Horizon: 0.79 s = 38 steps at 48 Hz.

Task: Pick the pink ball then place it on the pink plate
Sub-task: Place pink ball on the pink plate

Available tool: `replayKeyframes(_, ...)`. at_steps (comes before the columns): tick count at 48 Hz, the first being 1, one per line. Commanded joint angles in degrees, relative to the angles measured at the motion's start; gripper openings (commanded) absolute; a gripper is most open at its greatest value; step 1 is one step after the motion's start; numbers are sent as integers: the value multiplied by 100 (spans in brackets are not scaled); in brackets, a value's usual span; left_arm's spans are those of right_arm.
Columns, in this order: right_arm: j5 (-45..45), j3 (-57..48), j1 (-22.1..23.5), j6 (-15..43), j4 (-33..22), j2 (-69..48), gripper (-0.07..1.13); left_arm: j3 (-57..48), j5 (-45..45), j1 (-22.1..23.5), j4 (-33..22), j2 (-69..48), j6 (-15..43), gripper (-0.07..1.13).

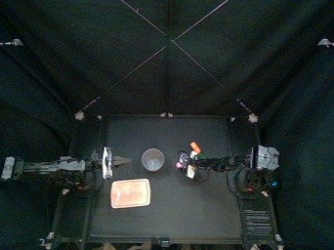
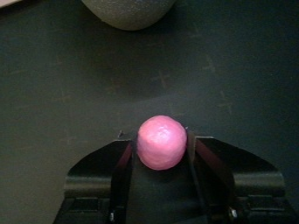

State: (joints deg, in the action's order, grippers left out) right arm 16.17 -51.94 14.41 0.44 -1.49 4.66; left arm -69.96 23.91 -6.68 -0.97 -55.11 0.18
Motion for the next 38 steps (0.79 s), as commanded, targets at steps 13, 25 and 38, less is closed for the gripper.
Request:
replayKeyframes(13, -308, 1160, -1433, 18, 325, -492, 72, 53, 53, -9, -9, 26, -26, 2)
replayKeyframes(25, -308, 2364, -2101, 18, 404, 299, 72, 35, 53, -9, -9, 35, -26, 2)
replayKeyframes(38, -396, 4122, -2109, 26, 633, 1890, 72, -62, 53, -18, -9, 26, 0, 2)
